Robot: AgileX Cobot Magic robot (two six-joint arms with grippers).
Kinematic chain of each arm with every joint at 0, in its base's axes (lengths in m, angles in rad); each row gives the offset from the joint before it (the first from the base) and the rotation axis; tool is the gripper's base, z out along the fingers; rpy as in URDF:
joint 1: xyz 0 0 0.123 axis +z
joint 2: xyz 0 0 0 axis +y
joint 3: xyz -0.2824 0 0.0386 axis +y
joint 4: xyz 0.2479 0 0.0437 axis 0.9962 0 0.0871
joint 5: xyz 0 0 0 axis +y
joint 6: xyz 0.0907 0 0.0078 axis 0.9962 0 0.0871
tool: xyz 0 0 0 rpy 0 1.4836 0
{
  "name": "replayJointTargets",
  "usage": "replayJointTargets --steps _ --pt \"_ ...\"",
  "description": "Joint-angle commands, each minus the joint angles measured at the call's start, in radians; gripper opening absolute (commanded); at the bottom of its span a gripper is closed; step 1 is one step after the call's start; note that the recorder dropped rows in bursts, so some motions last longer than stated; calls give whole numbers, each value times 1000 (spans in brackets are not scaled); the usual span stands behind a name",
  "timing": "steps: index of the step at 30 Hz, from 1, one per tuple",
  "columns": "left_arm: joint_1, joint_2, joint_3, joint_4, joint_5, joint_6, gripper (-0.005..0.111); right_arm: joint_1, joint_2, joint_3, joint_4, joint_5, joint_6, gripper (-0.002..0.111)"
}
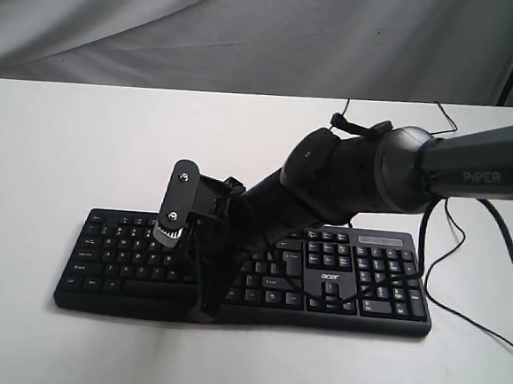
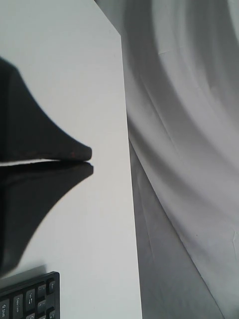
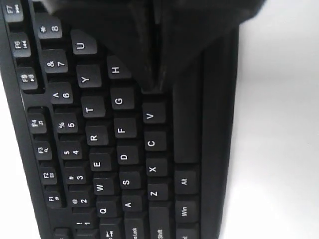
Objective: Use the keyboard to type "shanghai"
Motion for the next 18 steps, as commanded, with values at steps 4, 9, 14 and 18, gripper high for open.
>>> replayJointTargets --steps 4,9,14,18 --pt "-4 3 5 -1 -6 -3 1 -19 25 -13 111 -7 -131 0" --pt "-4 3 5 -1 -6 -3 1 -33 49 -15 111 -7 -138 0" --pt "-4 3 5 -1 -6 -3 1 -37 56 -19 111 23 -145 0" --pt "-4 3 5 -1 -6 -3 1 -37 56 -19 111 31 -151 0"
